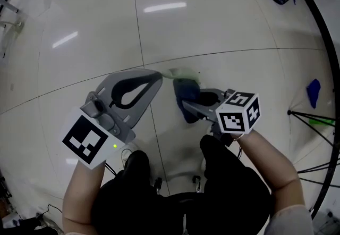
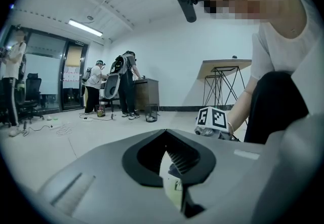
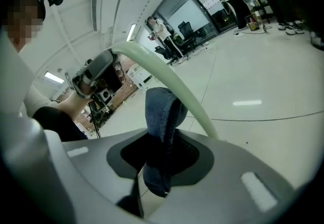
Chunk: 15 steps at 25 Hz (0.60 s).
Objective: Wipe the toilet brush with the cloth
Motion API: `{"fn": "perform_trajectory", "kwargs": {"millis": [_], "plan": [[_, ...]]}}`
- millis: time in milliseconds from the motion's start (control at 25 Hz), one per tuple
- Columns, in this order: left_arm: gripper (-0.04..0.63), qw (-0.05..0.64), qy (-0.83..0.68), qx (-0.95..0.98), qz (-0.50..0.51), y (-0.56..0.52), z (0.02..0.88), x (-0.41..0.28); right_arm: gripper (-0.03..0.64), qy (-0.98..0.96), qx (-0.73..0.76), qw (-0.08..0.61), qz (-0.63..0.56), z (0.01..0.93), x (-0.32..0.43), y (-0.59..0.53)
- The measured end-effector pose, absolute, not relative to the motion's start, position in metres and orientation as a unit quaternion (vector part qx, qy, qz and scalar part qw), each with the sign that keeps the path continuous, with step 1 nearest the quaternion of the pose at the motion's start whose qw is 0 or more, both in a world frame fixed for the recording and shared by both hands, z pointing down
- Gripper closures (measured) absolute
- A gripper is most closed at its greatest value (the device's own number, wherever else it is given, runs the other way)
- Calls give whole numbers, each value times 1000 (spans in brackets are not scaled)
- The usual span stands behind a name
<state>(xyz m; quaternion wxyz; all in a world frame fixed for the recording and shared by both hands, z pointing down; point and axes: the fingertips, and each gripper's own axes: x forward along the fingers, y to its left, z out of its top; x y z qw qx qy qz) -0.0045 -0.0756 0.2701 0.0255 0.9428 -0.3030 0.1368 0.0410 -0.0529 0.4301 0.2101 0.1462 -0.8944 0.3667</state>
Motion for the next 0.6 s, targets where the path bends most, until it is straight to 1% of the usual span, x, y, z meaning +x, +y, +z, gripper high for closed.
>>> {"fn": "perform_trajectory", "kwargs": {"millis": [80, 400, 600], "plan": [[601, 23, -303, 942, 139, -76, 270, -4, 509, -887, 157, 213, 379, 444, 43, -62], [600, 16, -290, 944, 156, -74, 280, -7, 509, -812, 195, 241, 495, 530, 68, -58], [601, 21, -292, 944, 155, -70, 285, -11, 509, -786, 196, 255, 528, 554, 67, -44]]}}
